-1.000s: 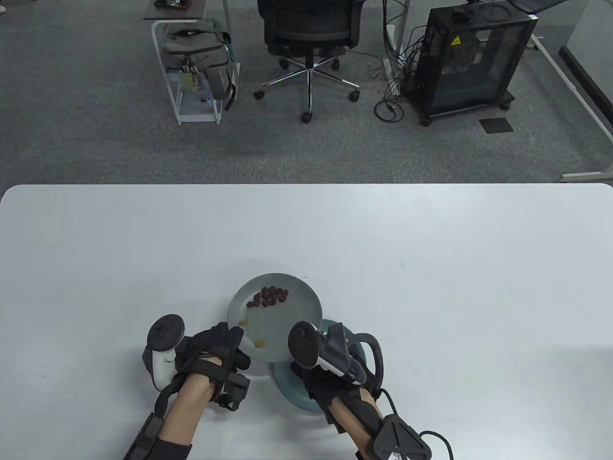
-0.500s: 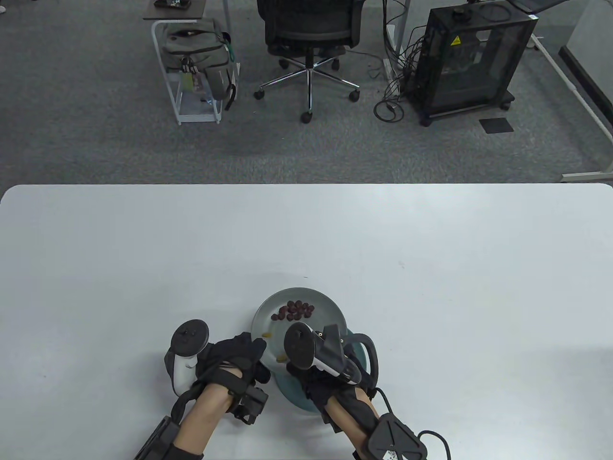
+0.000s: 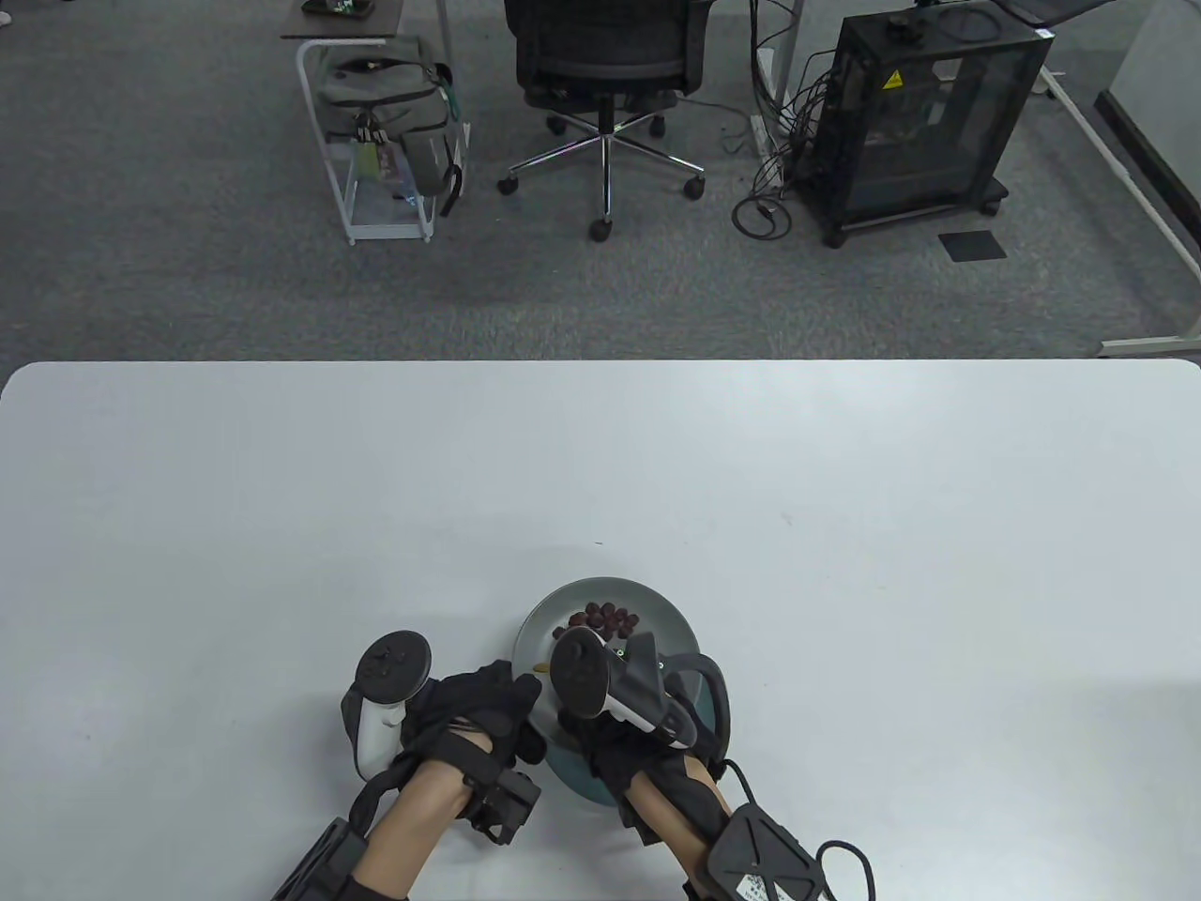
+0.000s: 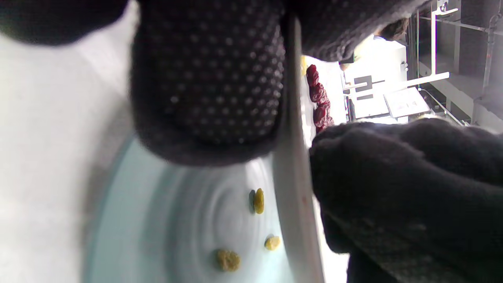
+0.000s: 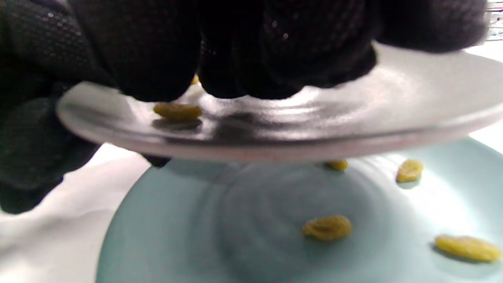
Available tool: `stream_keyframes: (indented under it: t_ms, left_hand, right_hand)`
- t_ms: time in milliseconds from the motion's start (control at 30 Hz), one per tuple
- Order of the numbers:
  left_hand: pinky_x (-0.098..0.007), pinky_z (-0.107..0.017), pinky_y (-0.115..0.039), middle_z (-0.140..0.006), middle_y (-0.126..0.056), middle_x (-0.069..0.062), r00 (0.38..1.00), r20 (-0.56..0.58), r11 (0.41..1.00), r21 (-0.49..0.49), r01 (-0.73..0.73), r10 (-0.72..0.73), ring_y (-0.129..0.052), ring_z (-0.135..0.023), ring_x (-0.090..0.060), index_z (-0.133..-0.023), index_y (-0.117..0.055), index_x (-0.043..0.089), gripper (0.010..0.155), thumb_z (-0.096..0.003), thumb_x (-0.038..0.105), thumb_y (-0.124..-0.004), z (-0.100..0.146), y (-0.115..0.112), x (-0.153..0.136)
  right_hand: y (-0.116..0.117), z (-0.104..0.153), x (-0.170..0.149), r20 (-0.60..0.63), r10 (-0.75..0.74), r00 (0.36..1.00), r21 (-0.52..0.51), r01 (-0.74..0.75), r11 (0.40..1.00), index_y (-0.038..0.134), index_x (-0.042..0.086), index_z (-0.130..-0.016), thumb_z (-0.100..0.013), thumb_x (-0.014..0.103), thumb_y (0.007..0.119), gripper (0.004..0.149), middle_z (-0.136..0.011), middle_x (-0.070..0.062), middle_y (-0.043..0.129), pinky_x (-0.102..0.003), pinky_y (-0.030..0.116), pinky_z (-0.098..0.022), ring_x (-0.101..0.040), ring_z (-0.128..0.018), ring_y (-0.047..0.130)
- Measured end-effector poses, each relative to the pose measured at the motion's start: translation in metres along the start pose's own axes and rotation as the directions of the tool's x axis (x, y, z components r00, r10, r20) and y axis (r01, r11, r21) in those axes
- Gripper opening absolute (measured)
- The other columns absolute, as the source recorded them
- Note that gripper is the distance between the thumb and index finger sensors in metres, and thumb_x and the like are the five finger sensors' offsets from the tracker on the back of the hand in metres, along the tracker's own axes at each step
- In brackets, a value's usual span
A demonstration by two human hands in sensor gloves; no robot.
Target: Pick raisins with hand pinch into plate
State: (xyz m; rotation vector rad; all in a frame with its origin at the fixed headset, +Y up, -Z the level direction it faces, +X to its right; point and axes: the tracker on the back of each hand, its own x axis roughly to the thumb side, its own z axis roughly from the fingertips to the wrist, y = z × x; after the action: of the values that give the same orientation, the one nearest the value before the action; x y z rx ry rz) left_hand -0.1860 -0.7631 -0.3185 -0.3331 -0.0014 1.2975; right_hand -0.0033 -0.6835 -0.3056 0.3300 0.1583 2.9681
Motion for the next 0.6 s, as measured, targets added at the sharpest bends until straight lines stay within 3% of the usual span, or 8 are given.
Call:
stream_keyframes:
  t_ms: [600]
  left_hand:
    - [-0.042, -0.015, -0.086, -0.058, -0.108, -0.020, 1.000, 0.003, 1.000, -0.008, 0.013, -0.013, -0.111, -0.017, -0.022, -0.080, -0.071, -0.016, 0.054, -0.0474, 0.027, -0.080, -0.0003, -0.0005, -0.0002]
  right_hand:
    - [0.0033, -0.0013, 0.0044, 0.005, 0.016, 1.000, 0.009, -0.016, 1.000, 0.091, 0.012, -0.079, -0.038, 0.039, 0.098, 0.049, -0.064, -0.009, 0.100, -0.040, 0.087, -0.030, -0.020, -0.034, 0.100]
